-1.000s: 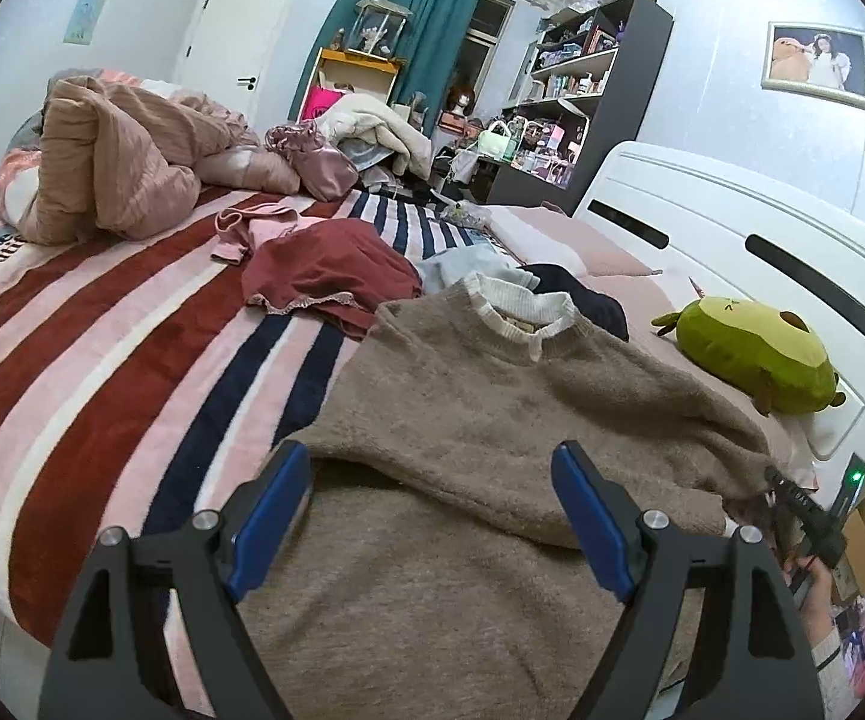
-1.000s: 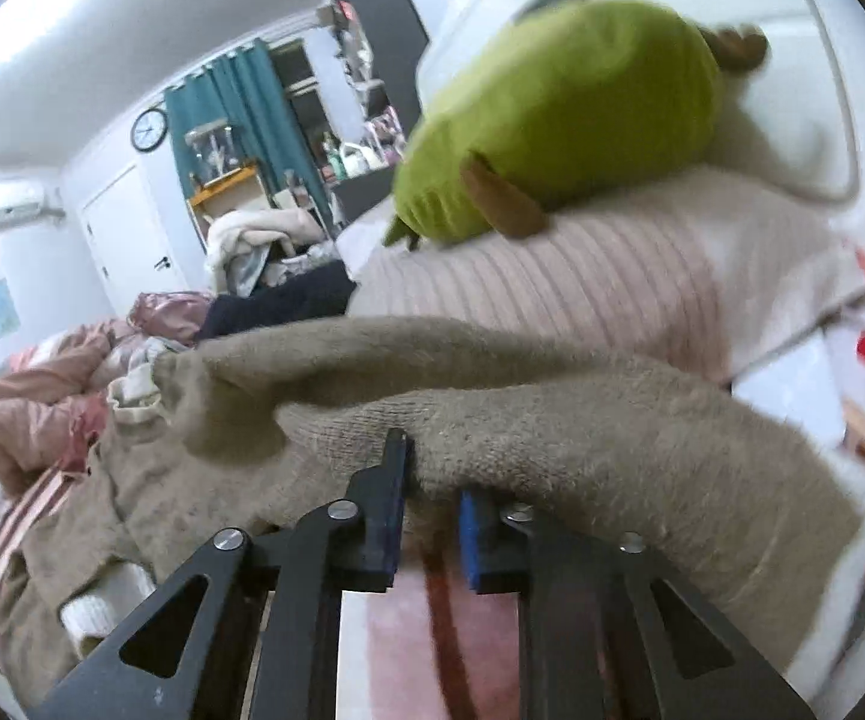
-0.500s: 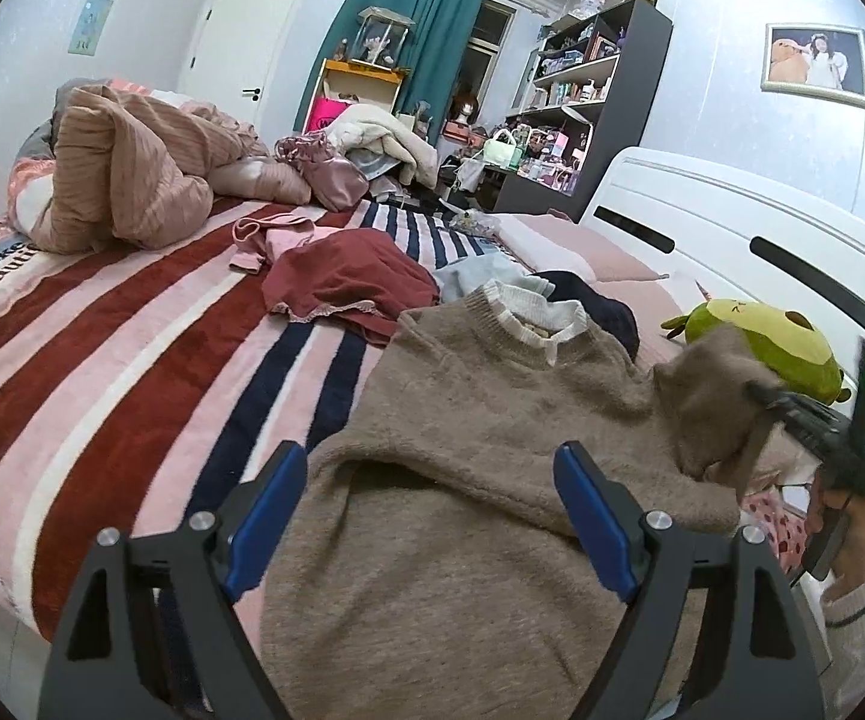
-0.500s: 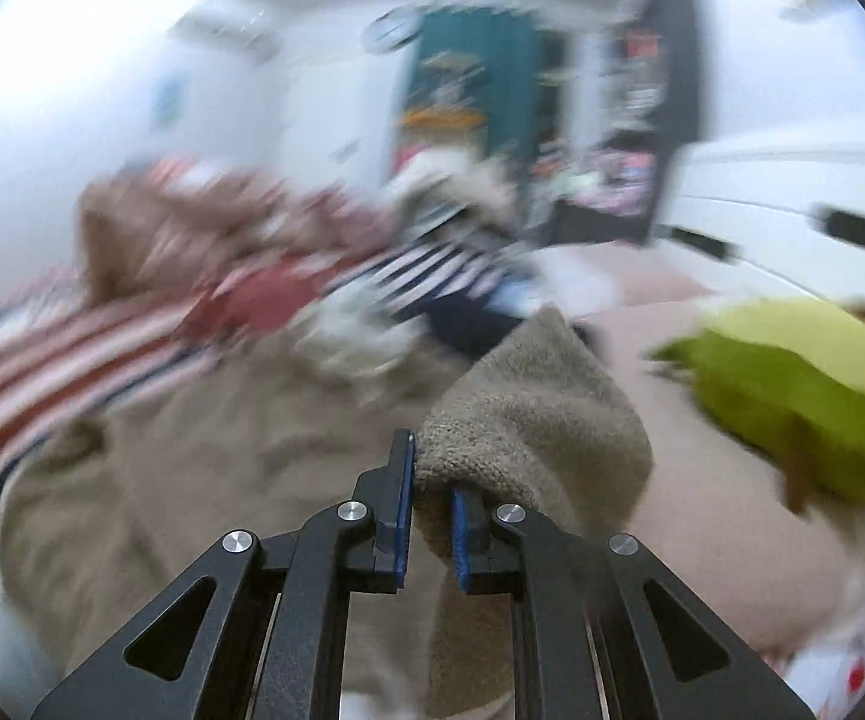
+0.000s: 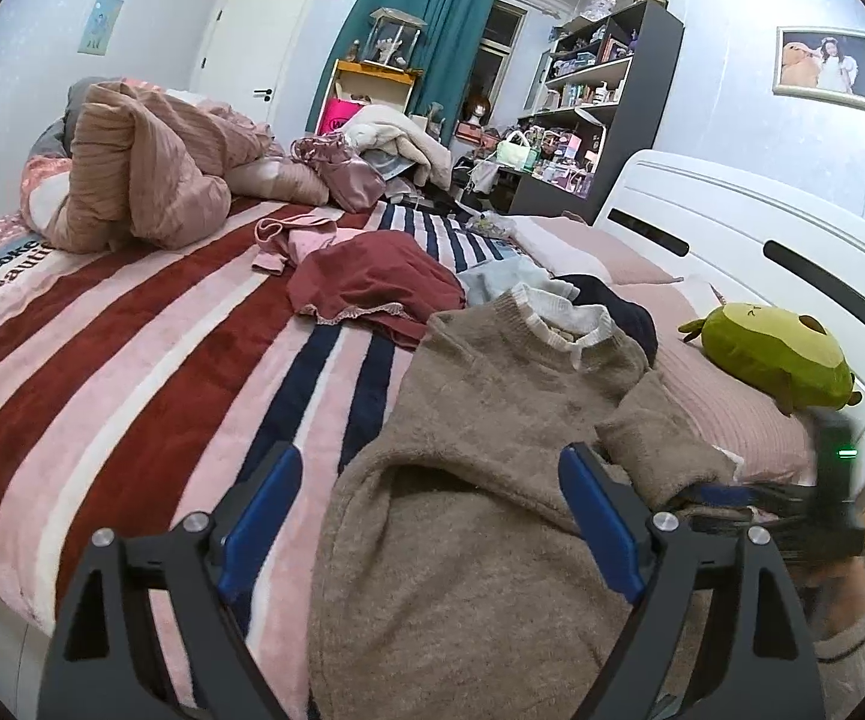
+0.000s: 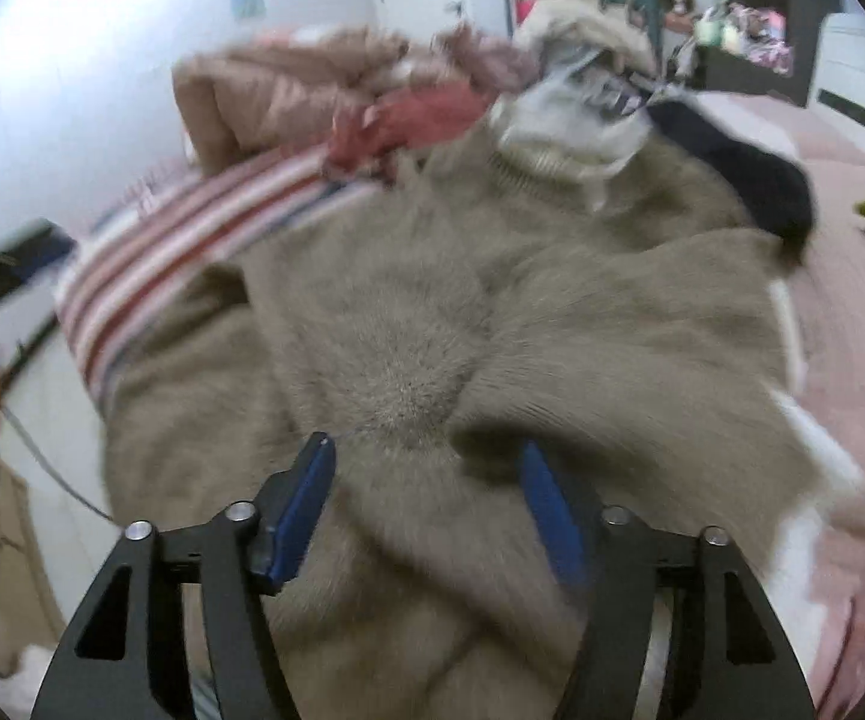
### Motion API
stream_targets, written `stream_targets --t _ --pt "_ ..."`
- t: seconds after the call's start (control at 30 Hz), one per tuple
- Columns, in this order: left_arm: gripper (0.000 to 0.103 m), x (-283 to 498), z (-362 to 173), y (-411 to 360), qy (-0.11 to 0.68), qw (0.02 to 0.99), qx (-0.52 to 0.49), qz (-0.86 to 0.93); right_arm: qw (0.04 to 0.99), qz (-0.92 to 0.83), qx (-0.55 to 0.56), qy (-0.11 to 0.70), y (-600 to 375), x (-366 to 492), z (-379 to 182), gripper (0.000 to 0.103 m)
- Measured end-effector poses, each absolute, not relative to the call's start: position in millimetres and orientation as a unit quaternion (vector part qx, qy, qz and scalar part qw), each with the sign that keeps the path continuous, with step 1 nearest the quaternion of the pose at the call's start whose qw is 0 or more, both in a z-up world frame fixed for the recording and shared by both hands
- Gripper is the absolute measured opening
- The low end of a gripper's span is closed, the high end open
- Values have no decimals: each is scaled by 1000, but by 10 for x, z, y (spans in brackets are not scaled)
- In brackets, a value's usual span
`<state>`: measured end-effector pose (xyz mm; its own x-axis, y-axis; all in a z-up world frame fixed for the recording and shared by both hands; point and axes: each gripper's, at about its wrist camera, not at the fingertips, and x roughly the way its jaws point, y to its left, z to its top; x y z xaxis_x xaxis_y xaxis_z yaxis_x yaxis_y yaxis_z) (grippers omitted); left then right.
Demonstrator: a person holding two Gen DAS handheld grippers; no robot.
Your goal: Fold small clothes
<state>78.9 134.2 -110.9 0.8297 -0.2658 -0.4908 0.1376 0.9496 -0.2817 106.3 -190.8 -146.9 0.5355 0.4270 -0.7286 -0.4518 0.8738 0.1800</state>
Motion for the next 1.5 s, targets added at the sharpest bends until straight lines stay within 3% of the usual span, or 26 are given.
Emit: stream_targets --t 0.13,0.23,0.43,0.53,0.73,0.77,0.8,0.87,1.23,1.5 --pt "85 853 -1108 1302 269 949 -119 -112 895 220 33 387 -2401 717 -1235 75" --pt "85 887 -1096 1272 268 949 -119 -114 903 179 53 388 -2697 693 -1279 91" --pt "86 852 -1047 1213 267 949 -113 -120 888 126 145 417 -3074 908 -1752 91" --pt "86 843 -1026 1202 269 950 -106 -116 881 153 218 392 -3139 971 -1835 91" --pt "86 812 -990 1212 263 951 -111 -118 882 165 231 376 -3086 1058 -1747 65" --pt "86 811 -988 1210 263 951 -111 -118 883 166 229 374 -3078 1065 -1733 51" --pt "86 811 -989 1209 263 951 -111 -119 887 159 218 376 -3049 1086 -1719 28" --pt "86 808 -989 1206 263 951 -113 -119 894 131 181 387 -2993 1127 -1690 6" --pt "86 738 -1014 1367 255 953 -128 -106 892 280 94 342 -1835 1240 -1072 4" --pt "86 698 -1119 1699 258 951 -145 -86 829 404 33 386 -494 1234 -1314 5"
